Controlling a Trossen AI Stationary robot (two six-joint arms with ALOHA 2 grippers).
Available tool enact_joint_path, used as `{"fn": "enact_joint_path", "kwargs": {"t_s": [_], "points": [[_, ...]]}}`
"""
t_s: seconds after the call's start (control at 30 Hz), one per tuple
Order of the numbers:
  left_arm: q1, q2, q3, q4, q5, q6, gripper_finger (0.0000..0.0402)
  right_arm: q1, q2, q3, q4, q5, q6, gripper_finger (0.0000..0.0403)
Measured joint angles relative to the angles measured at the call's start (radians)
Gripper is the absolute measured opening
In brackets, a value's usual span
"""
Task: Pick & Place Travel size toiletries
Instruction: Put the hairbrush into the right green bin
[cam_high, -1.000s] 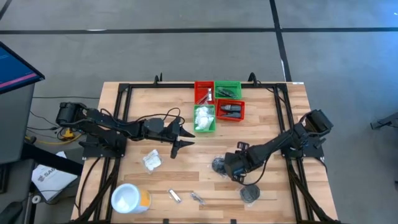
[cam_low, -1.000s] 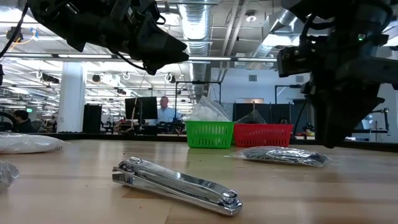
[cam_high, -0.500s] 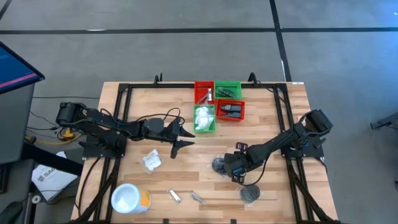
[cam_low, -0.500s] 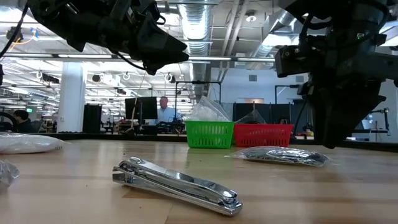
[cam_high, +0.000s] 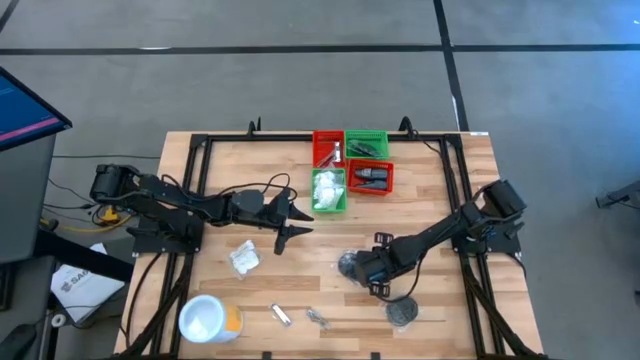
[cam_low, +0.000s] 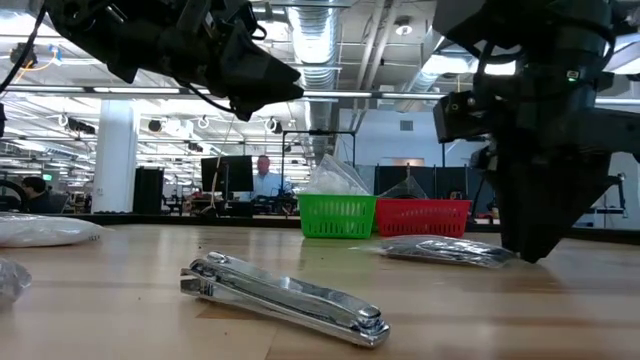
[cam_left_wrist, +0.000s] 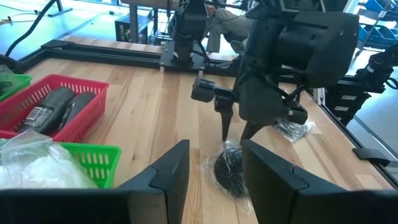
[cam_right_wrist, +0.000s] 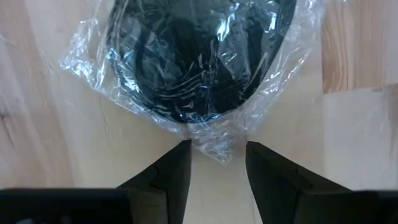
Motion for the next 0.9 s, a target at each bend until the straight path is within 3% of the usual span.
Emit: {"fn": "enact_joint_path", "kwargs": {"t_s": [0.63, 0.8, 0.9], "points": [[0.0, 0.0, 0.0, -0.001, 0.0, 0.0, 0.0137, -0.001, 0.022, 0.029, 0.058, 0.027, 0.001, 0.0142], [0.0, 0.0, 0.0, -0.003, 0.0, 0.0, 0.0137, 0.002, 0.023, 0.029, 0.076, 0.058, 0.01, 0.0117], [0.0, 0.0, 0.0, -0.004, 0.0, 0.0, 0.0137, 0.002, 0.023, 0.029, 0.075, 0.059, 0.043, 0.0077]]}}
